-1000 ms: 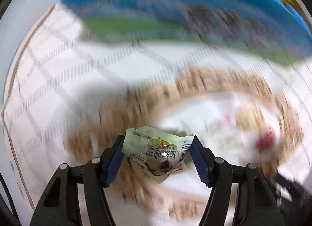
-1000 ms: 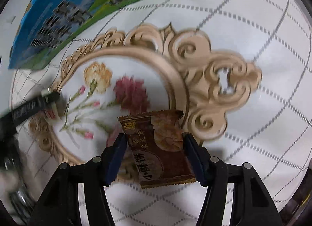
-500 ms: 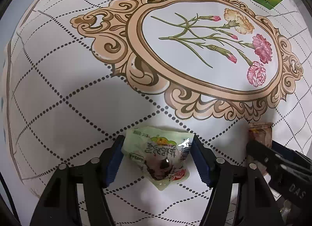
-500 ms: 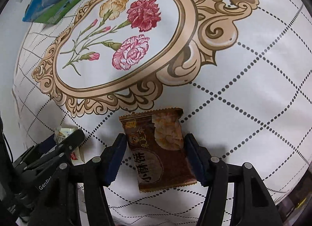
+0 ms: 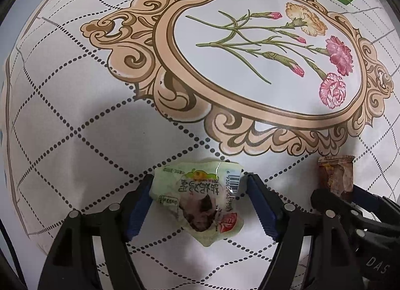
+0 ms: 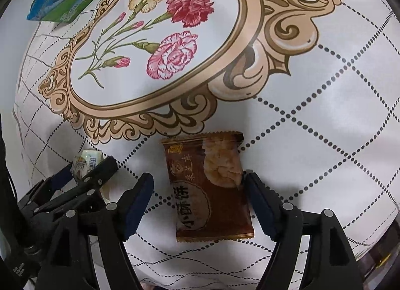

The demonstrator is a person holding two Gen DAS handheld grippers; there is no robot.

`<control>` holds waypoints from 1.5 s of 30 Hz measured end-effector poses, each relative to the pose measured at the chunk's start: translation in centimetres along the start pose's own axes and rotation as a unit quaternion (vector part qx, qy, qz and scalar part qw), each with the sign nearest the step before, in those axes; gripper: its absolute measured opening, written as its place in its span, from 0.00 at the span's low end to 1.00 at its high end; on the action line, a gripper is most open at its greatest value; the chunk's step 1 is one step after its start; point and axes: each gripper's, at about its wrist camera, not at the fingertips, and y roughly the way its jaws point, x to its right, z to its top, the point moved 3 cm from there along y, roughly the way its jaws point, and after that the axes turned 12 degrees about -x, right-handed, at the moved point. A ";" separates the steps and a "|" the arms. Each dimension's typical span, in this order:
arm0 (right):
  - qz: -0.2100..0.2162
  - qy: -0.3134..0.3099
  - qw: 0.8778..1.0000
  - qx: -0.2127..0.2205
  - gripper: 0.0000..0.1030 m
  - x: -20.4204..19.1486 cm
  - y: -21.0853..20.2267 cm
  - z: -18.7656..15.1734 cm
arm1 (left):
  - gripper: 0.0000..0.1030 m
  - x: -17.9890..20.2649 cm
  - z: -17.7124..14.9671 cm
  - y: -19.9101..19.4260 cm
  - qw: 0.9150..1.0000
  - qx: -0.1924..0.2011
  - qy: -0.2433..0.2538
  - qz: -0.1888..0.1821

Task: Organize snacks
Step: 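Grasp small clear candy packet with left tool while right tool grasps brown biscuit packet, then carry both packets into the box and open both tools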

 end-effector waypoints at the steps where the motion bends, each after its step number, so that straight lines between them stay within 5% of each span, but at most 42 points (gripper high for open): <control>1: 0.000 0.001 1.000 0.001 0.76 0.2 0.0 -0.3 | 0.71 0.0 0.0 0.0 1.000 0.001 0.000 0.000; 8: -0.016 -0.002 1.000 0.012 0.75 -0.5 1.1 -0.3 | 0.63 -0.1 -0.6 -0.4 1.000 0.012 0.011 0.014; 14: -0.055 0.001 0.998 0.015 0.60 -0.9 1.4 -0.8 | 0.58 -0.7 -0.8 -0.9 1.000 -0.003 0.005 0.004; 22: -0.059 0.000 0.998 -0.038 0.71 -1.6 1.9 0.2 | 0.65 -0.3 -0.2 -0.1 0.999 -0.041 0.022 0.004; 26: -0.069 -0.007 0.997 -0.045 0.71 -1.8 2.1 0.5 | 0.62 -0.2 0.1 0.0 0.999 -0.041 0.020 0.018; 29: -0.093 -0.010 0.995 -0.039 0.61 -1.8 2.1 0.4 | 0.59 0.3 -0.3 -0.2 0.999 -0.037 0.024 0.027; 34: -0.087 -0.013 0.996 -0.026 0.58 -2.1 1.8 -0.2 | 0.58 1.0 -1.3 -0.8 0.997 -0.037 0.037 0.048; 40: -0.061 -0.020 0.998 -0.010 0.58 -2.9 -0.3 -1.1 | 0.58 0.2 -2.3 -2.5 0.999 -0.046 -0.001 0.011; 45: -0.027 -0.028 0.999 0.022 0.58 -4.3 -5.3 -0.6 | 0.58 0.1 -0.8 -8.3 1.000 -0.007 -0.014 -0.022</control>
